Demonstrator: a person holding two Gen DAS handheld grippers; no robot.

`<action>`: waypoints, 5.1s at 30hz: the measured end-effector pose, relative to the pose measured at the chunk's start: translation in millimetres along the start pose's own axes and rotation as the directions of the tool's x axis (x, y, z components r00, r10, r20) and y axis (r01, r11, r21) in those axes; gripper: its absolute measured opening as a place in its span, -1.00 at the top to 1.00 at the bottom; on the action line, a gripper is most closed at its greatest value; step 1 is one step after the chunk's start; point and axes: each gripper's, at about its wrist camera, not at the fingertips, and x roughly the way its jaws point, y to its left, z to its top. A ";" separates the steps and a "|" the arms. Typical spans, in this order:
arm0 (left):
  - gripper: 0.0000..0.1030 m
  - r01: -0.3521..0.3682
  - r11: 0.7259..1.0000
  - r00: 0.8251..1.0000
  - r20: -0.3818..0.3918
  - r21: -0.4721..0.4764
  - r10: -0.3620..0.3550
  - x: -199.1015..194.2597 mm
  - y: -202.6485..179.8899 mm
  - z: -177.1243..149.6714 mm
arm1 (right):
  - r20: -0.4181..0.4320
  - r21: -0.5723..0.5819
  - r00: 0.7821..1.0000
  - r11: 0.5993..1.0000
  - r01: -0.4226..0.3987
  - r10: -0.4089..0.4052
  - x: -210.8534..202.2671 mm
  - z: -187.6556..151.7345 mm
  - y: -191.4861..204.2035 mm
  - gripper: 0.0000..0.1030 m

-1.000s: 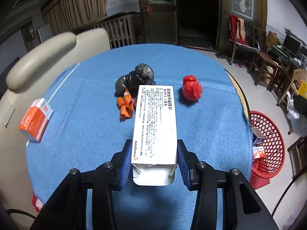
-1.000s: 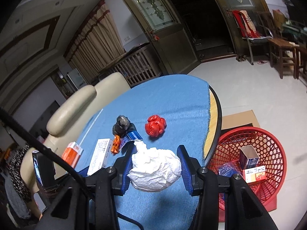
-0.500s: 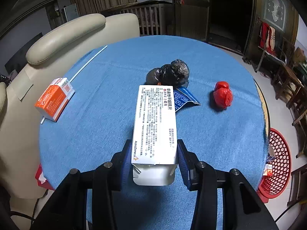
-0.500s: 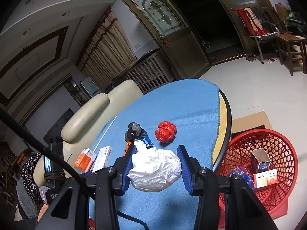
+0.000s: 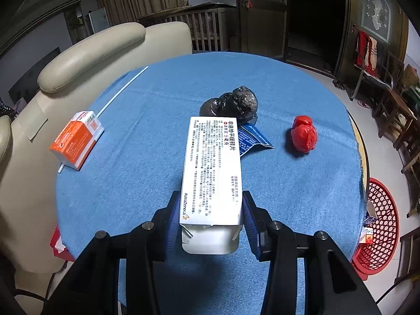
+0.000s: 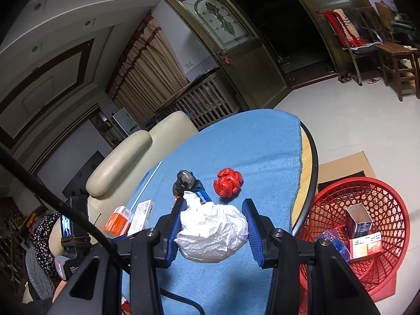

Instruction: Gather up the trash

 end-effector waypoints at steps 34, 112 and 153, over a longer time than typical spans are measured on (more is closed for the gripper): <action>0.10 0.090 0.996 0.996 0.020 -0.022 -0.089 30.8 11.1 -0.1 | -0.036 -0.034 0.989 0.990 0.140 -0.141 10.0 9.8 12.6 0.10; 0.10 0.353 0.784 0.927 -0.078 0.511 -0.367 -15.8 -211.0 -21.0 | -0.125 0.499 0.930 0.789 0.359 -0.345 -26.1 -8.3 -218.6 -0.55; -0.50 0.218 0.976 0.970 -0.111 0.009 -0.216 61.4 18.3 -17.6 | -0.255 0.204 0.946 0.945 0.255 -0.200 75.9 -7.1 -68.8 -0.55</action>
